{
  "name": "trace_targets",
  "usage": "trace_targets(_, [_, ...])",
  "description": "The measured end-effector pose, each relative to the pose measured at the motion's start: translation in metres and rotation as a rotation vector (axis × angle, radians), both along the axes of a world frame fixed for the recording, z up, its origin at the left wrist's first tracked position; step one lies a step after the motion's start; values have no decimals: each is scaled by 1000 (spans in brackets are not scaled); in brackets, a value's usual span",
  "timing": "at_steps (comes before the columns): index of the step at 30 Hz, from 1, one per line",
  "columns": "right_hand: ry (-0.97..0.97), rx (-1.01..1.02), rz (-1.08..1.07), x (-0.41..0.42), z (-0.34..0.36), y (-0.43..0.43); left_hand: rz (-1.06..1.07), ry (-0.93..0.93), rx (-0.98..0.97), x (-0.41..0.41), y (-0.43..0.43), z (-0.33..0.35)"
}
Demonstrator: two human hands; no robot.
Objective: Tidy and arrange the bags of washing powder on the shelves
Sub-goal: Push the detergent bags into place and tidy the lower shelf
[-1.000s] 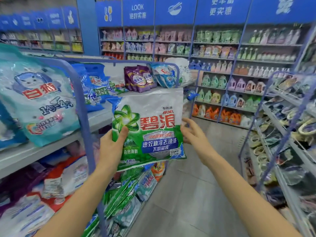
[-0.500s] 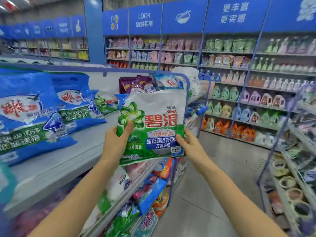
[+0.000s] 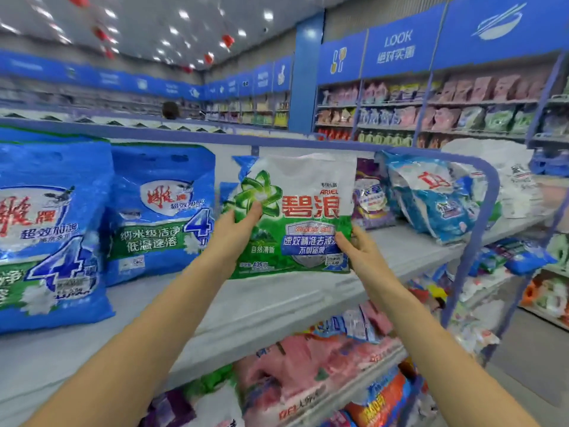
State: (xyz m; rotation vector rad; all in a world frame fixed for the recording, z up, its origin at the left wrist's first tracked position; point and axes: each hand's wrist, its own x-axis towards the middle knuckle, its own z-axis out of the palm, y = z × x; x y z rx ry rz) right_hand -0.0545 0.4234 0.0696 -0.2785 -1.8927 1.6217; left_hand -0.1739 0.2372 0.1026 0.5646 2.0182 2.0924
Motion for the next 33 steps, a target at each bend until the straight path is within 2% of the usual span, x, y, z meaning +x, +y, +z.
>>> trace_targets(4, [-35,-4,141,-66,13,47,209,-6,-28,-31,35,10])
trace_targets(10, [-132,5,312,-142,18,80,429,-126,20,-81,62,-1])
trace_targets(14, [-176,71,343,-175,12,93,468,-195,73,-100,76,-11])
trace_targets(19, [-286,127,391,-197,1,101,569,-194,-49,-114,82,-23])
trace_targets(21, [-298,145,424,-201,1,101,567,-208,-29,-120,82,-27])
trace_targets(26, [-286,74,476,-205,4,103,573,-243,34,-131,83,-27])
trace_targets(33, [-208,148,399,-185,18,96,559,-100,11,-124,80,-12])
